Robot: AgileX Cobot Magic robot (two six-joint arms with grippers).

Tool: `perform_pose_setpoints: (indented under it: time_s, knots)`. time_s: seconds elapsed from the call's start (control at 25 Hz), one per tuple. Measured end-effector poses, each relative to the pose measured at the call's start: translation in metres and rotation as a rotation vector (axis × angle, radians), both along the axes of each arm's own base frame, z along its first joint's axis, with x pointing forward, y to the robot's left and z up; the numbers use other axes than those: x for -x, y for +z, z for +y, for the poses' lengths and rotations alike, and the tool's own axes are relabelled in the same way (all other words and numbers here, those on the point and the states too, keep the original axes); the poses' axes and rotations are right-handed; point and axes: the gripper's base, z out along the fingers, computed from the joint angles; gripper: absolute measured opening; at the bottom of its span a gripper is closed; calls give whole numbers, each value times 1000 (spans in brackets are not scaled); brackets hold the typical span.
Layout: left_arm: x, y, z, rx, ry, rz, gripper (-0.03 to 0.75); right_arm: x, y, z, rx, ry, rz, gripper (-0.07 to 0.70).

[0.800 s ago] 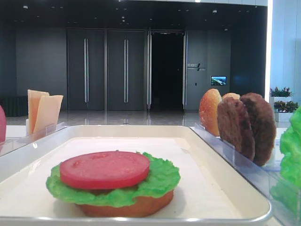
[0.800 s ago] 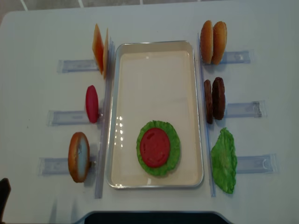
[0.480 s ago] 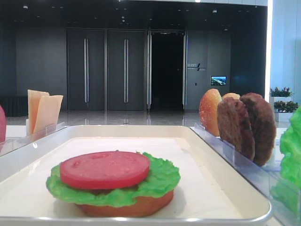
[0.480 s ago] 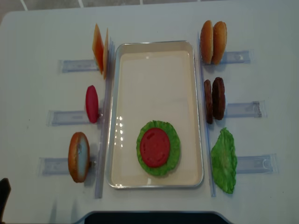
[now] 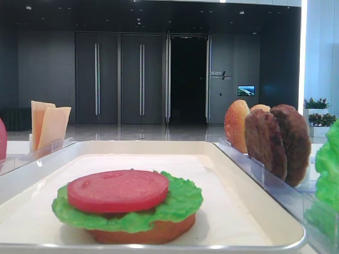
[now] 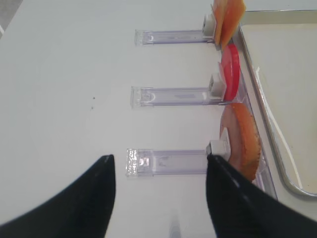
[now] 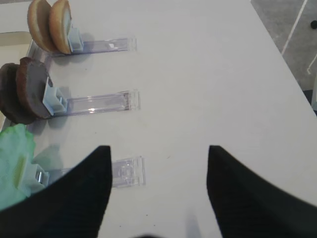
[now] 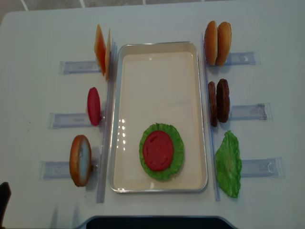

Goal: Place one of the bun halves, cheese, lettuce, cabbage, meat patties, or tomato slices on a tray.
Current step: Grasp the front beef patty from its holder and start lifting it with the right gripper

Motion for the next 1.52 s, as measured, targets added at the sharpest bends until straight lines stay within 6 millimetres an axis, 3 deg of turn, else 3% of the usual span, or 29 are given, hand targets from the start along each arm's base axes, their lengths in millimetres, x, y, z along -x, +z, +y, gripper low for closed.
perform_pose_setpoints:
  time_s: [1.0,1.2,1.52]
  knots:
    - [0,0,0,0,0,-1,445,-2,0,0,0,0,14,433]
    - [0,0,0,0,0,-1,445,-23,10,0,-5,2,176,433]
    - [0,0,0,0,0,-1,441,-86,37,3,-55,22,437,433]
